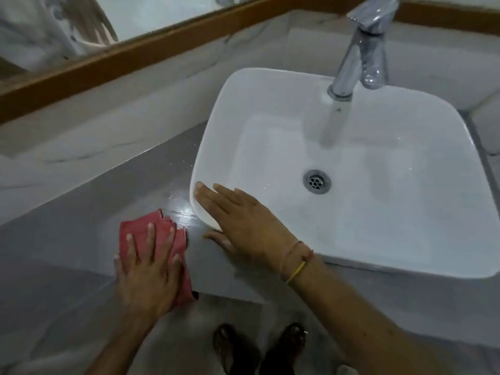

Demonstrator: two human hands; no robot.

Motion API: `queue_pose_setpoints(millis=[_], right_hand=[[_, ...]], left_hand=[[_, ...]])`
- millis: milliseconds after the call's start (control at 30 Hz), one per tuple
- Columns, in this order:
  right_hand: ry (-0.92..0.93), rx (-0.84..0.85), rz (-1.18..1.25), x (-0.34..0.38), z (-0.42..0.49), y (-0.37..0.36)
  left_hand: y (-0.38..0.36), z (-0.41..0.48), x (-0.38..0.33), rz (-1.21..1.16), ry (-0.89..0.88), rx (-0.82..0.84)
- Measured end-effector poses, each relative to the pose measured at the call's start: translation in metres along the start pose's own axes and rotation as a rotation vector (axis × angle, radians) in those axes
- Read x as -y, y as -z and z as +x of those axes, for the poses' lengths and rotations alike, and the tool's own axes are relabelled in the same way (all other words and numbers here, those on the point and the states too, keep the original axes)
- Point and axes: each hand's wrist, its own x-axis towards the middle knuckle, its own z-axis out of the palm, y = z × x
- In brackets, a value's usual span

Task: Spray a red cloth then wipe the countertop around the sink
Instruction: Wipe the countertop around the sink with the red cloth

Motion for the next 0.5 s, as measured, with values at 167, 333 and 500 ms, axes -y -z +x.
queue_pose_setpoints(millis=[167,333,500], right_hand=[[0.006,-0.043,0.034,0.002,0.002,-0.001],[0.039,-0.111,-0.085,0.007,0.004,0.008],[0.02,-0.09,-0.062,0.007,0.001,0.005]], left_hand=[[0.02,0.071,0.04,-0.06,0.048,-0.099],[0.034,0.139,-0.008,-0.046,-0.015,-0.146],[0.008,0.071,-0.001,-0.057,-0.153,-0.133]])
